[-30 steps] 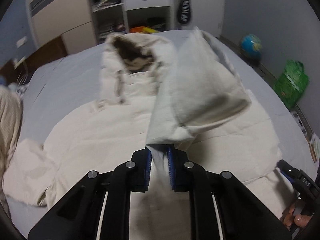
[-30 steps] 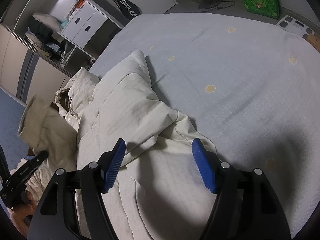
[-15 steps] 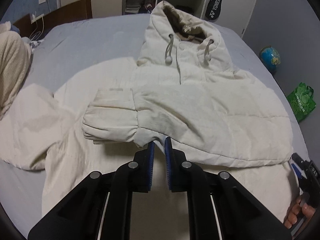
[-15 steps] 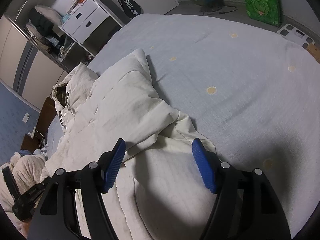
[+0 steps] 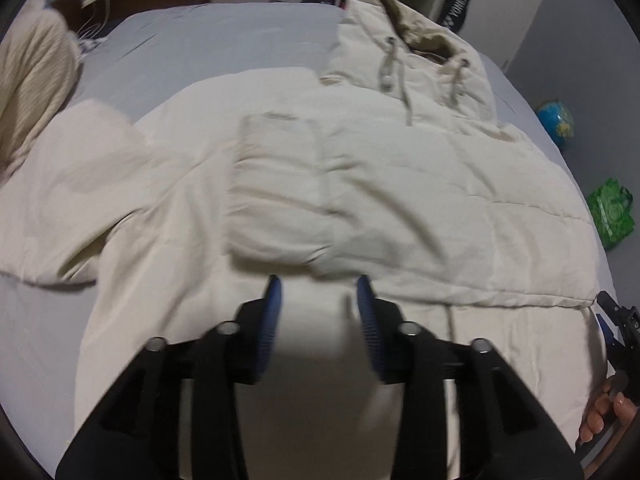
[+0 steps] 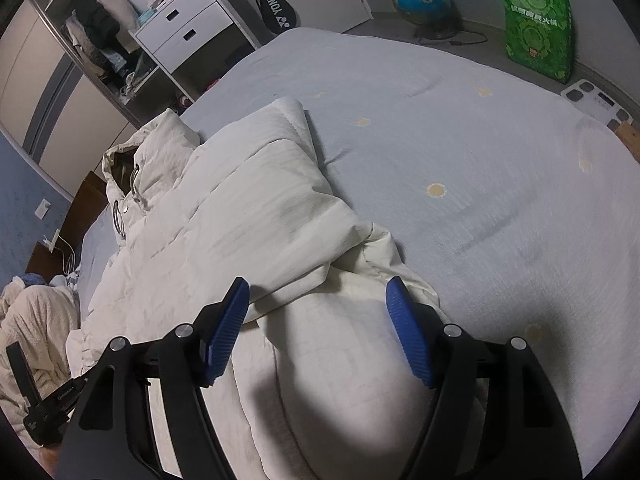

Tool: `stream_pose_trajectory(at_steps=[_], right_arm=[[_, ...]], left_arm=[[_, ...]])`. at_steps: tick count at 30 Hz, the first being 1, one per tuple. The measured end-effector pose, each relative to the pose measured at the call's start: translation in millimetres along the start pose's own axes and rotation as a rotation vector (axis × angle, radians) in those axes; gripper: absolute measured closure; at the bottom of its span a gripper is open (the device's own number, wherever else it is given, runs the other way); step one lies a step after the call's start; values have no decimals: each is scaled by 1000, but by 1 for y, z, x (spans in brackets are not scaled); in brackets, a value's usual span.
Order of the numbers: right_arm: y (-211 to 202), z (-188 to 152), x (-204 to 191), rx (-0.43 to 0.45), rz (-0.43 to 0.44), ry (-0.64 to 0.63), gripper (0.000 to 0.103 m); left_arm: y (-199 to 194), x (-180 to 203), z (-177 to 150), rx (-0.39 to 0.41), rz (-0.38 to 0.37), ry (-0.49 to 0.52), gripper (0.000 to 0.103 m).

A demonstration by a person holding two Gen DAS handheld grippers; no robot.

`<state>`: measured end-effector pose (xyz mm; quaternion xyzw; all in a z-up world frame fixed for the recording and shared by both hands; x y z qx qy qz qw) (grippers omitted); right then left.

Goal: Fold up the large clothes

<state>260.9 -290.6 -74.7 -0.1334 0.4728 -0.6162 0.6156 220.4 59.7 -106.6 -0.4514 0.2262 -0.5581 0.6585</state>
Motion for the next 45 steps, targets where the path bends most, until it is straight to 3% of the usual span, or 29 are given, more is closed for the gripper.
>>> stream_pose_trajectory(at_steps=[2,4,7,9,12,18,23,31,36,38,45], right_arm=[[-1,0,-2,0,-1,-11,35],[-1,0,-4,-1,-5,-25,35],[-2,-1,-8,-1,-10,-47,35],[-3,-2,-11,1,-14,-65,35],[-7,-4,-20,8,-14,-104,35],[-13,-10,-32,-7,-14,-163,35],[-23,-16,-40,-14,-2,-186,34],[-37,-22,-43,-1,-9,-189,33],[-49,-25,-46,20,-1,-198,33],[-51,-28,-48,15,6,-201,33],[-51,-29,-49,1,-3,-202,33]], left_arm=[[-4,-13,-4,-9,-14,-8,62],[-11,-28,-6,1,0,-10,51],[-26,-47,-12,16,-4,-43,45],[-39,-58,-15,35,-19,-83,30],[-57,-72,-17,61,-38,-146,17],[-75,-94,-10,72,-67,-251,10],[-89,-131,2,101,-88,-359,9],[-96,-242,14,152,68,-495,9],[-87,-306,7,126,144,-594,22],[-84,-322,7,115,142,-628,28],[-67,-363,1,102,74,-794,29]])
Point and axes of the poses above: each gripper's, at about its wrist camera, not at the fingertips, and y roughly the way its jaws point, x to its right, z to its top, the point moved 4 cm from there along y, roughly the way its jaws point, and after that the axes turned 6 degrees about -y, right-handed, at the moved point
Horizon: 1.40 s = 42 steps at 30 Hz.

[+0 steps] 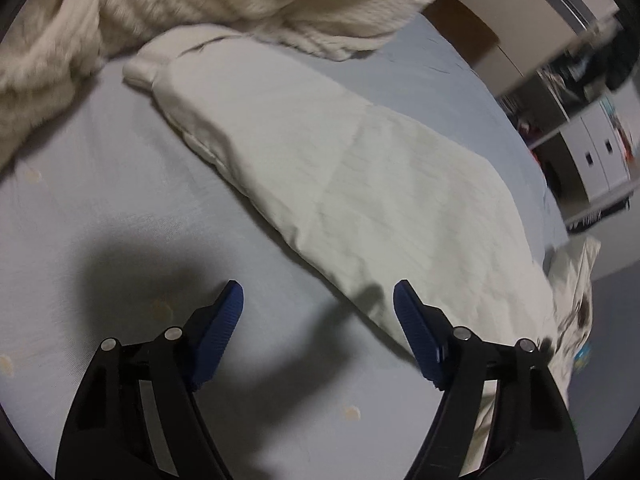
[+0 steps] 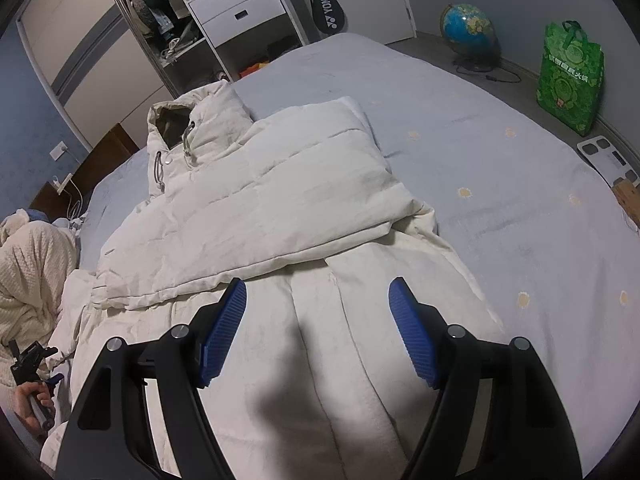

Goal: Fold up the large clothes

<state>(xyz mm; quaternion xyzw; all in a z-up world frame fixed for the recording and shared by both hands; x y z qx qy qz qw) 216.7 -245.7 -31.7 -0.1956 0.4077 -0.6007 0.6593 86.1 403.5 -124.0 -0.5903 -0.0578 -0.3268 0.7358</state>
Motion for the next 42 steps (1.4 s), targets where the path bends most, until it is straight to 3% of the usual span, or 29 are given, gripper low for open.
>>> stream_pose_trajectory(at_steps=[8,13,16,17,20,30,36,42], right_arm=[[4,-1,-11,-8,-15,-63,33],[6,0,-9,-11,-15,-56,33],[9,0,-9,-23,-16,-54,33],[10,0,-9,-26,-15,-56,33],[12,0,-10,-28,-12,-58,33],[9,0,-6,-15,21,-34,33],[5,1,-5,-3,36,-18,33],[0,2,-1,13,61,7,33]], left_arm=[[15,7,12,61,43,69,29],[23,10,29,85,107,91,41],[24,6,41,90,141,64,66],[23,6,43,95,142,54,82],[11,9,48,120,100,38,95],[-51,52,49,240,-15,112,97],[-87,101,39,287,-92,182,97],[-123,165,11,326,-169,329,98]])
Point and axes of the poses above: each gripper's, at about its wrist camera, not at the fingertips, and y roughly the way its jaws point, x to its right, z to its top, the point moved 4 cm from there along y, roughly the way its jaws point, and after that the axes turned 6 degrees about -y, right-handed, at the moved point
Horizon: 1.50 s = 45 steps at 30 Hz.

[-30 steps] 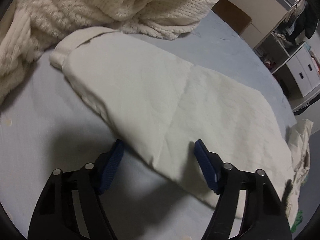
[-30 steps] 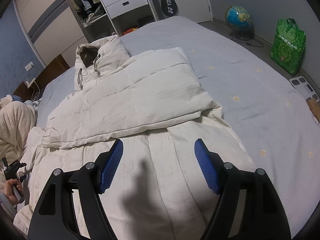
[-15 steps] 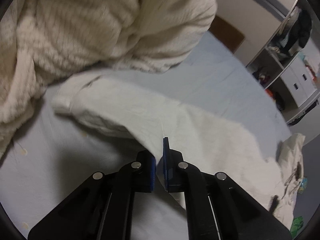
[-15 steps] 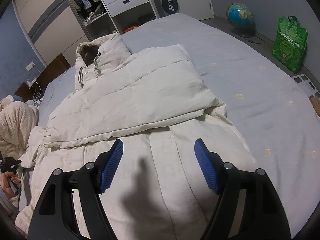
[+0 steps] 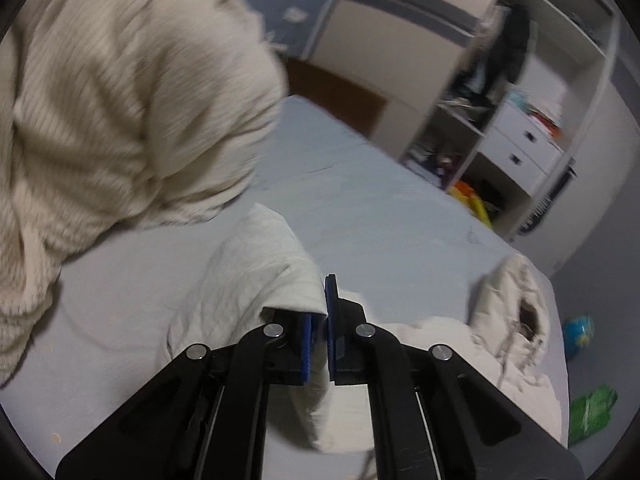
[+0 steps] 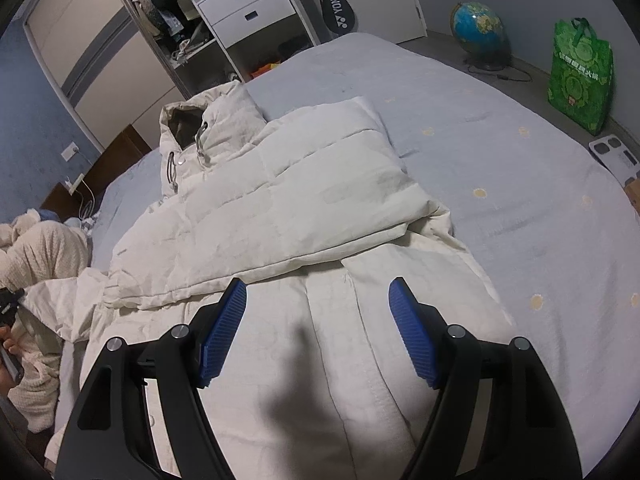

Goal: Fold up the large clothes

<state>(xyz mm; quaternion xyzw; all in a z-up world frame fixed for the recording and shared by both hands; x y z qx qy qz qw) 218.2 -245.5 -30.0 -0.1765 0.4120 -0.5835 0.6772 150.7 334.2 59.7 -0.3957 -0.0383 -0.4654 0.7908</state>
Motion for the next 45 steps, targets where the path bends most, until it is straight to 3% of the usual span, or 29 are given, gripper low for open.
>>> stream_pose_trajectory(at_steps=[5,13,23,28,39,43,45], right_arm=[[-4,0,5,12,18,34,33],[-9,1,6,23,39,48,33],[-12,1,12,31,63,82,33],[-13,1,13,33,72,85,33],[-7,2,15,14,84,97,33],[-5,1,14,7,82,94,33],[-4,1,13,5,79,90,33]], left_arm=[[-15,57,-10,10,-53,104,98],[-27,122,-37,-9,-146,171,98],[-12,208,-111,-97,-256,282,98],[7,243,-153,-145,-276,352,98],[54,273,-249,-298,-256,449,96],[70,269,-281,-388,-243,476,90],[76,269,-295,-428,-243,505,80]])
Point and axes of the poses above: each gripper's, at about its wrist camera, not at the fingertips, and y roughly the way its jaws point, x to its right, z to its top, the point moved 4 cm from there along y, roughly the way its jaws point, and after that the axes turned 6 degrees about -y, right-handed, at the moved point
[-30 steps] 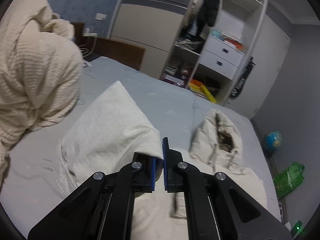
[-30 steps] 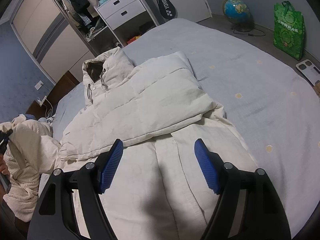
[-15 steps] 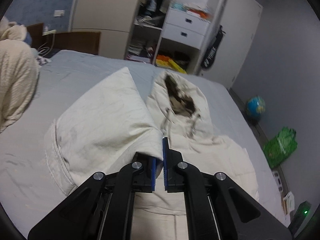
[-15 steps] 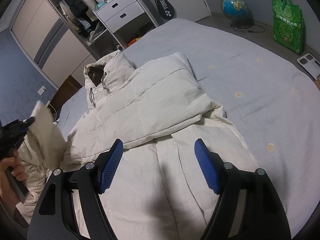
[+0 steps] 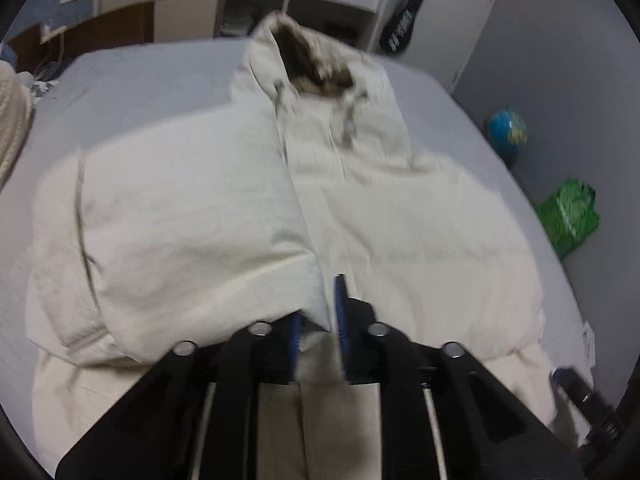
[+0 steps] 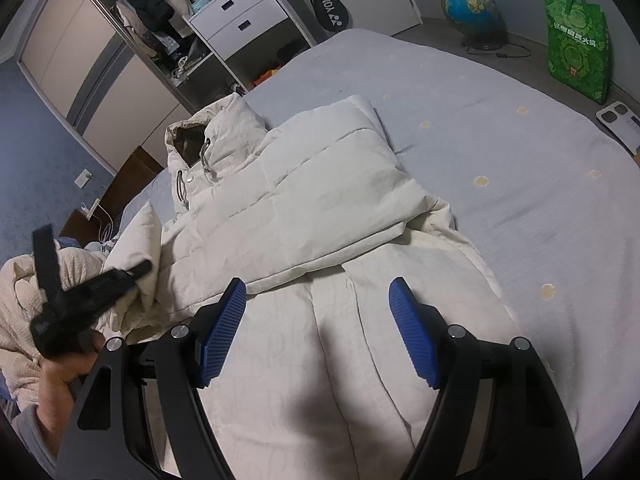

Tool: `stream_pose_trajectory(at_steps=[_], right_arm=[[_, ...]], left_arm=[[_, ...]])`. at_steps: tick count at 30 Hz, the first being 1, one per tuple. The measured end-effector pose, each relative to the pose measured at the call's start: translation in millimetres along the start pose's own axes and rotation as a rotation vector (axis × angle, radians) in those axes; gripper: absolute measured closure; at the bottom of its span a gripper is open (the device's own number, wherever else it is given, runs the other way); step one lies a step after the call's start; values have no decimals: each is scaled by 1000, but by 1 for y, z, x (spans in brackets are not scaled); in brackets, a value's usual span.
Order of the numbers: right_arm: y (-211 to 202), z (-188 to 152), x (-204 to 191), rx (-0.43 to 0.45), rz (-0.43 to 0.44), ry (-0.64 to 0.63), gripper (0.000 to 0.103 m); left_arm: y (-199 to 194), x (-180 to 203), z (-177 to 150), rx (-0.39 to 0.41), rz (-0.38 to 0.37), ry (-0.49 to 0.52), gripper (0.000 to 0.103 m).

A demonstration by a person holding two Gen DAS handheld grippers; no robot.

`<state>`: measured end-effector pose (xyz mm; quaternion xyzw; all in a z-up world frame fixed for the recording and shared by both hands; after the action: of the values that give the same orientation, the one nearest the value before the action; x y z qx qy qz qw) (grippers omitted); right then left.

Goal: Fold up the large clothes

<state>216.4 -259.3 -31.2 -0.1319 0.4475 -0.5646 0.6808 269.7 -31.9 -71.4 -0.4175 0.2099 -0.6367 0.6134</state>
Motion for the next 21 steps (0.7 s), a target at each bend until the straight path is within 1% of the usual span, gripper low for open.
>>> stream_pose_trajectory(at_steps=[1,3,5,6,9,14,17,18,21], right_arm=[[1,0,0,-2,-2,-3,33],[2,-1,-1,-8,-6,-8,33],[4,-2,-3,-14,-10,-15,33],[4,-3,-3,-16,-13,-20,33],[5,-4,-6,-20,-19,-35,33],[7,-6,-15,-35,-34,-88,33],[8,-8,-24,-39,-42,-133,33],[8,-9,-29,-43,-41,-161,33],[10,-13,-49,-53,-41,-255,33]], left_arm=[[3,2,-4,-8,-2,12,78],[7,4,-14,-37,-17,39,64],[1,2,-23,-38,-36,56,62],[-4,0,-27,-35,-46,58,58],[-19,-10,-41,-32,-51,56,50],[-53,-43,-51,-4,-38,36,50],[-80,-73,-50,24,-17,-16,50],[-91,-85,-49,40,-5,-47,48],[-116,-119,-48,84,49,-105,44]])
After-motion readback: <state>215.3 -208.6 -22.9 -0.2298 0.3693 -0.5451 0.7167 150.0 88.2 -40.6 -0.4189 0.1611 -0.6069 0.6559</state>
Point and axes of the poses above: each gripper's, at about its wrist camera, not at the fingertips, and y roughly the way its jaws point, x to its right, z to its top, the point moved 4 cm from there along y, roughly the way its jaws point, and after that the axes turned 6 degrees about -y, right-handed, at the moved point
